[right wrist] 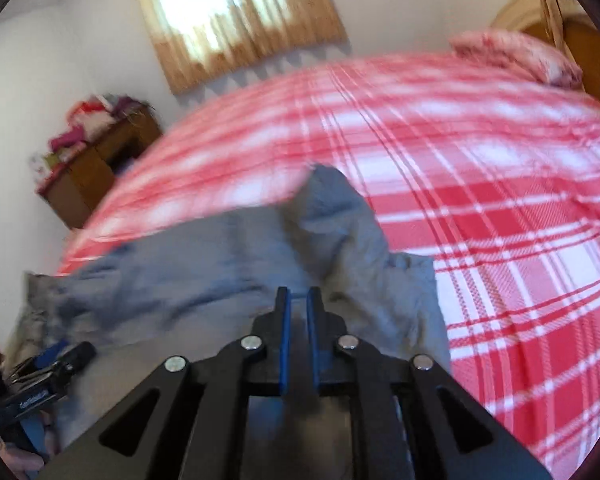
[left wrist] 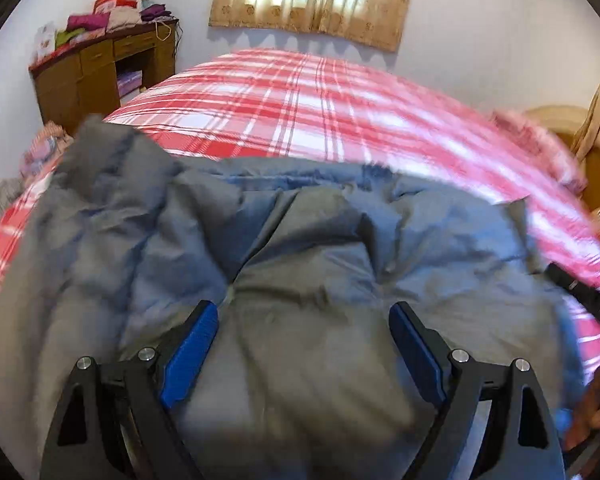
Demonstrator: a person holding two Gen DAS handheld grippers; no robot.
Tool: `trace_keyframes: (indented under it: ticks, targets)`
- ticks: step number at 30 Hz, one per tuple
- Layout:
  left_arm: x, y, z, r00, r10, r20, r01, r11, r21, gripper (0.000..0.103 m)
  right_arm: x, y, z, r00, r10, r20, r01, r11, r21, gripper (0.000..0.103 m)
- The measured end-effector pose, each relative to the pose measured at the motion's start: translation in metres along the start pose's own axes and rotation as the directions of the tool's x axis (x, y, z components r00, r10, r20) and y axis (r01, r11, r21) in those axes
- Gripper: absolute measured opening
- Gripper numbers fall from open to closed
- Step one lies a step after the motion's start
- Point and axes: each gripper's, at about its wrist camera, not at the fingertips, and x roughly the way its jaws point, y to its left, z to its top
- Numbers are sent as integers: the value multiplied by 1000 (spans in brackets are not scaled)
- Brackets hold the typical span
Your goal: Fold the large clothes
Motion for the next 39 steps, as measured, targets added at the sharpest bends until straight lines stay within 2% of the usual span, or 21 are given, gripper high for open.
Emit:
trace_keyframes:
  ticks: [2, 6, 8, 11, 13, 15, 18, 19, 22, 24, 27, 31, 33, 34, 36, 38, 39]
  targets:
    - [-27, 10, -4, 999, -29, 27, 30, 999, -33, 88, -20, 19, -10, 999, 33, 25, -32, 998, -46, 13]
    - [-83, 30, -22, 994, -51, 100, 55, 998, -34, 88, -41, 67, -33, 995, 100, 25, -96, 984, -148, 13]
    - [-107, 48, -35, 989, -40, 141, 51, 996, -71, 88, -39, 89, -47, 993, 121, -3, -119, 975, -190, 13]
    - [-124, 76, -53, 983, -17, 184, 47, 986, -160, 88, -25, 117, -63, 987, 151, -50, -159, 963, -219, 13]
    - [-123, 96, -59, 982, -20, 188, 63, 972, -226, 88, -14, 129, -66, 985, 165, -56, -173, 961, -217, 13]
    - [-116, 110, -61, 987, -29, 160, 74, 957, -280, 88, -3, 135, -66, 984, 165, -64, -175, 963, -207, 13]
    - [-105, 117, -70, 985, -66, 159, 116, 940, -322, 88, 31, 137, -78, 981, 118, -157, -149, 968, -204, 13]
    - [-96, 117, -73, 988, -74, 135, 116, 933, -340, 88, 42, 133, -84, 978, 107, -177, -140, 972, -188, 9]
    - [-76, 118, -86, 988, -131, 86, 154, 906, -394, 88, 50, 118, -88, 976, 138, -169, -163, 977, -140, 1]
    - [-67, 118, -92, 988, -129, 86, 153, 903, -402, 88, 53, 110, -87, 970, 168, -174, -187, 977, -100, 0]
    - [-58, 122, -97, 983, -150, 103, 180, 883, -434, 88, 54, 112, -88, 973, 159, -165, -180, 976, -120, 0]
    - [-55, 117, -98, 957, -244, 158, 289, 858, -424, 88, 49, 117, -95, 977, 155, -148, -175, 976, -130, 0]
    - [-55, 113, -99, 937, -290, 195, 347, 832, -432, 85, 49, 115, -94, 974, 169, -152, -187, 976, -114, 0]
    - [-55, 113, -99, 927, -308, 213, 372, 819, -437, 80, 50, 113, -94, 972, 178, -154, -195, 975, -104, 0]
    - [-56, 112, -95, 909, -339, 242, 415, 795, -443, 53, 50, 110, -94, 969, 191, -159, -207, 975, -87, 0]
    - [-61, 107, -89, 882, -381, 275, 468, 771, -431, 41, 51, 106, -94, 966, 201, -165, -215, 974, -71, 0]
    - [-65, 103, -84, 872, -400, 282, 487, 770, -413, 36, 51, 103, -93, 962, 211, -171, -222, 974, -48, 0]
